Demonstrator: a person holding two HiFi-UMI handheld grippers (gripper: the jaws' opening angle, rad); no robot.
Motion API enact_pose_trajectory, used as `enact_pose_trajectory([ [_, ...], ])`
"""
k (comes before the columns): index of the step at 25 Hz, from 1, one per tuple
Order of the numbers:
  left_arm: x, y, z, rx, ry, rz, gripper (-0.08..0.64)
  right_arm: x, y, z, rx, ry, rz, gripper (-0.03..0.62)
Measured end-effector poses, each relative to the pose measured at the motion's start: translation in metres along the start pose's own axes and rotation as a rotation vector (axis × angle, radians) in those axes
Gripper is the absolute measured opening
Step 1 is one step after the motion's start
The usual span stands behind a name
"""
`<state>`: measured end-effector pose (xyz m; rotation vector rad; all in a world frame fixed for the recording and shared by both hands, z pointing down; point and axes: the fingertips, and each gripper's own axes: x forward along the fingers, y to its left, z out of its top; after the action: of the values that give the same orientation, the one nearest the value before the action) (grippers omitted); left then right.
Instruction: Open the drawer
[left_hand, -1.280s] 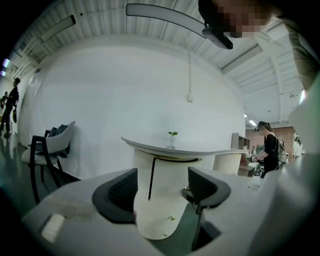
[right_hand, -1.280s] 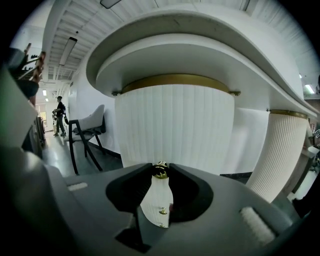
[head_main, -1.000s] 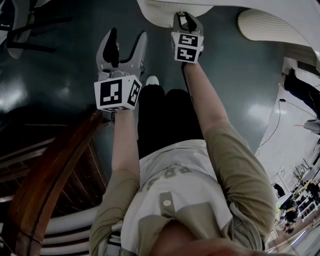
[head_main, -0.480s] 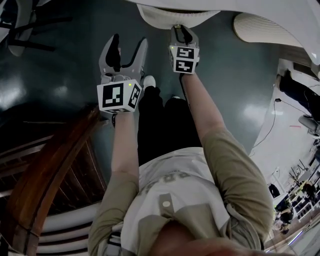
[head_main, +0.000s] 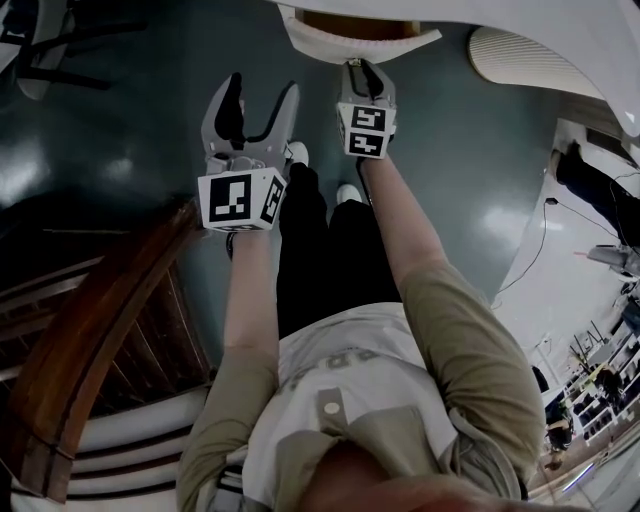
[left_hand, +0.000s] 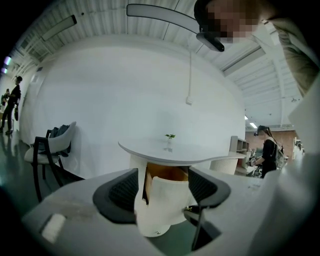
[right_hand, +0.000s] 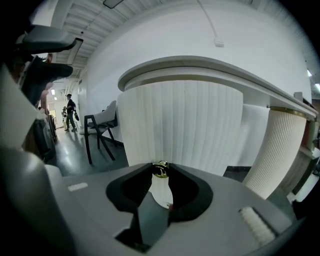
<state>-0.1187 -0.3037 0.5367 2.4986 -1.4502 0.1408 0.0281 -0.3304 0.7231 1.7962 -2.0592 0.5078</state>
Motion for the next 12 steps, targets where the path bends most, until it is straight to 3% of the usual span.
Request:
enact_pose_trajectory([
  [12, 0.001, -0.002, 0.007, 0.006, -0.009, 0.004, 0.319, -0.015, 0.008, -0.009, -0.006, 0.009, 0.015, 0.107],
])
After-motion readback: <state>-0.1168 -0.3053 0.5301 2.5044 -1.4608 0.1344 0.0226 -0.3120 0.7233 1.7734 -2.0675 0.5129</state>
